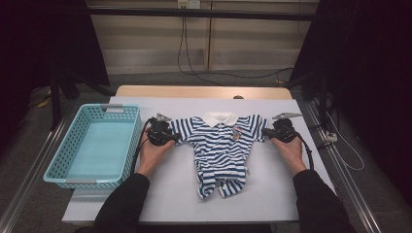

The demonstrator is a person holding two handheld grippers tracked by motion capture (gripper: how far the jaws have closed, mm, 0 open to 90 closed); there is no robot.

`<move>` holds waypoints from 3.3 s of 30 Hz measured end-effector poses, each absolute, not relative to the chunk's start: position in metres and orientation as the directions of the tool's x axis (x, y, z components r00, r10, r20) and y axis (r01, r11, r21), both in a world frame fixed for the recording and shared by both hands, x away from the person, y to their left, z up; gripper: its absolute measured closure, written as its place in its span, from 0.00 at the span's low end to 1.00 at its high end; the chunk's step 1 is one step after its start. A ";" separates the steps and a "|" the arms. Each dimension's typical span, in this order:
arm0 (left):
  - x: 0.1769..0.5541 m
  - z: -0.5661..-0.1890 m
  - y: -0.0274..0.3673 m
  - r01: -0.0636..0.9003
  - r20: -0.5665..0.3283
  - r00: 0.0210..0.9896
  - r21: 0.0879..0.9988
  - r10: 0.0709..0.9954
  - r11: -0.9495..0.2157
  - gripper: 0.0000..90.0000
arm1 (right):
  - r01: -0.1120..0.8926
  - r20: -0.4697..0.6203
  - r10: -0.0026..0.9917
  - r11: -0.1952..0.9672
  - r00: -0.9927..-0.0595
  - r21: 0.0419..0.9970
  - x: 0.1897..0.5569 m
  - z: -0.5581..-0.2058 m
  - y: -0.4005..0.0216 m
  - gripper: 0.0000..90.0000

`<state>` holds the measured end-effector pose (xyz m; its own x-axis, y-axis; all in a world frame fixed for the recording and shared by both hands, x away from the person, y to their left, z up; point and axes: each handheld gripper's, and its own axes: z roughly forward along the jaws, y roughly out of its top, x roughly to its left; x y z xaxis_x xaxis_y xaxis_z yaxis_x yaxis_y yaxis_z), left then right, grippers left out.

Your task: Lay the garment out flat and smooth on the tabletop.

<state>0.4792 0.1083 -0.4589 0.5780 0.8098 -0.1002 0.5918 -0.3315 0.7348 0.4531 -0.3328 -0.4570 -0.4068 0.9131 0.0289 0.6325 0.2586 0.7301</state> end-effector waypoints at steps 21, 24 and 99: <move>0.474 -0.456 0.107 0.613 -0.104 0.553 0.723 0.826 -0.319 0.98 | 0.618 -0.014 0.924 0.265 -0.381 0.740 0.439 -0.455 -0.344 0.90; 0.470 -0.454 0.107 0.601 -0.106 0.565 0.732 0.819 -0.320 0.90 | 0.609 0.002 0.927 0.246 -0.376 0.754 0.435 -0.452 -0.345 0.79; 0.304 -0.430 0.026 0.284 -0.073 0.933 0.753 0.353 -0.594 0.54 | 0.422 0.071 0.573 0.508 -0.817 0.751 0.294 -0.443 -0.209 0.73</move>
<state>0.3040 0.0261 -0.4296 0.9329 0.3527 -0.0733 0.2837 -0.5940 0.7528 0.2938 -0.2092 -0.4430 -0.8167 0.5727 0.0710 0.4216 0.5081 0.7511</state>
